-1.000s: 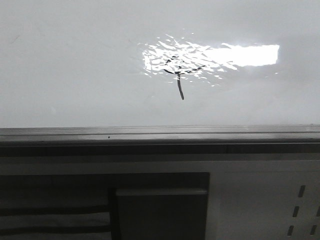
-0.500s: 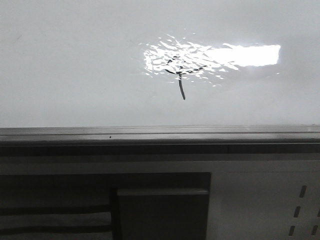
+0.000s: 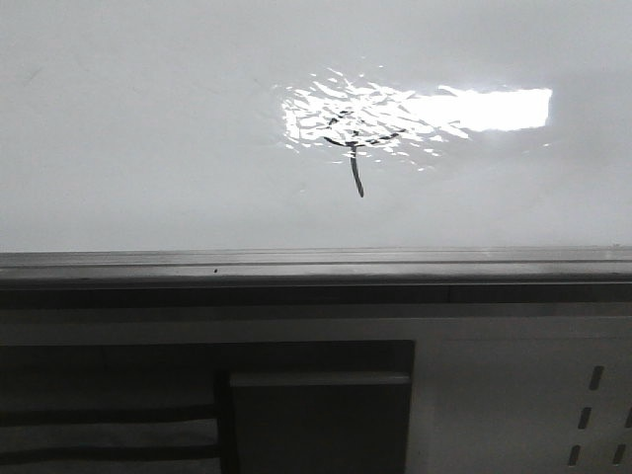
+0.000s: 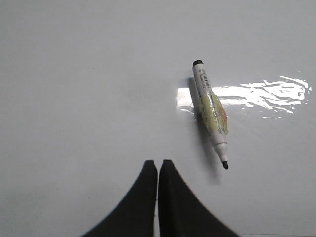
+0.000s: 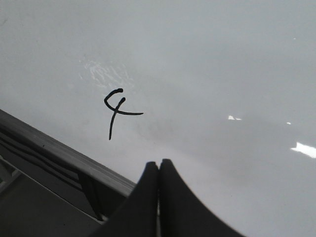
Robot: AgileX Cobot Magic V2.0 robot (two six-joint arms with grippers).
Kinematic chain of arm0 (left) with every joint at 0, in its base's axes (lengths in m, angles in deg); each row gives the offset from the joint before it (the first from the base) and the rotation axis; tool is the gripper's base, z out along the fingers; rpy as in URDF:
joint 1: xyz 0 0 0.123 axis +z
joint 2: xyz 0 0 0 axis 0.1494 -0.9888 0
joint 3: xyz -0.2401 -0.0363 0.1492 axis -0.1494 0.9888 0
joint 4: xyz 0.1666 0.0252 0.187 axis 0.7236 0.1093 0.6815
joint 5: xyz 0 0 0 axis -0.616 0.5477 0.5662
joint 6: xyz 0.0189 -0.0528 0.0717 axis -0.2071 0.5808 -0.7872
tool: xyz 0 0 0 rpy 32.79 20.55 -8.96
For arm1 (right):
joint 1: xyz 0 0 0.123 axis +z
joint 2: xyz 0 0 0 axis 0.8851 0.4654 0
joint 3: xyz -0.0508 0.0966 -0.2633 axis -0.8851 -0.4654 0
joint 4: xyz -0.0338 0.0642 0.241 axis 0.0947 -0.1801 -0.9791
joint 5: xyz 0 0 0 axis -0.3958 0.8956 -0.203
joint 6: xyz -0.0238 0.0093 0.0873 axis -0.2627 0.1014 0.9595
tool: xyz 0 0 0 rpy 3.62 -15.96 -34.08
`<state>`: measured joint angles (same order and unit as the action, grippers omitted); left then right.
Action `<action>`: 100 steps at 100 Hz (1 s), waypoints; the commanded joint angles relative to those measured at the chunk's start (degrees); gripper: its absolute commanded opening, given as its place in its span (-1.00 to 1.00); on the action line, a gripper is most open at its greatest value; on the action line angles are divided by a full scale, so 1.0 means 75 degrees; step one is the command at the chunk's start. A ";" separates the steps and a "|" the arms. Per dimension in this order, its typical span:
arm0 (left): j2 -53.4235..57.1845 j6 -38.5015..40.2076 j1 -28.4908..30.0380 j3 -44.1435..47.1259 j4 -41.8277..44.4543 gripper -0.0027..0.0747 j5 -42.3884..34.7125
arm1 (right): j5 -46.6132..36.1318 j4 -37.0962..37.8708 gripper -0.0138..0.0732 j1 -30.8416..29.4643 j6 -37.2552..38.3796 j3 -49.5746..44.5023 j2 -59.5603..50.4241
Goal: Write number 4 on whiteboard
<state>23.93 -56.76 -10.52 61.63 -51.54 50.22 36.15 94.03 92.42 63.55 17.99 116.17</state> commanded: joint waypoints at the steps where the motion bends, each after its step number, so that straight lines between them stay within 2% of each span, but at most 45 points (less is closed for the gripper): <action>1: -0.0061 0.0082 0.0022 0.0189 -0.0006 -0.98 -0.0637 | -0.0508 0.0141 -0.84 -0.0049 -0.0025 0.0182 0.0025; 49: -0.0061 0.0082 0.0022 0.0189 -0.0006 -0.98 -0.0637 | -0.0507 0.0110 -0.84 -0.0141 -0.0025 -0.0020 -0.0325; 59: -0.0061 0.0082 0.0022 0.0189 -0.0006 -0.98 -0.0637 | -0.0898 -0.0103 -0.84 -0.0828 -0.0025 -0.0577 -0.0896; 69: -0.0061 0.0082 0.0022 0.0189 -0.0006 -0.98 -0.0637 | -0.1639 -0.0683 -0.84 -0.1971 -0.0025 -0.1385 -0.1729; 83: -0.0061 0.0082 0.0022 0.0189 -0.0006 -0.98 -0.0637 | -0.2834 -0.0701 -0.84 -0.3264 -0.0025 -0.2741 -0.3020; 100: -0.0061 0.0082 0.0022 0.0189 -0.0006 -0.98 -0.0637 | -0.4239 -0.0701 -0.84 -0.3946 -0.0025 -0.4300 -0.4258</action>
<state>23.93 -56.65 -10.52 61.63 -51.54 50.22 14.23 88.86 64.45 63.57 -11.49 86.97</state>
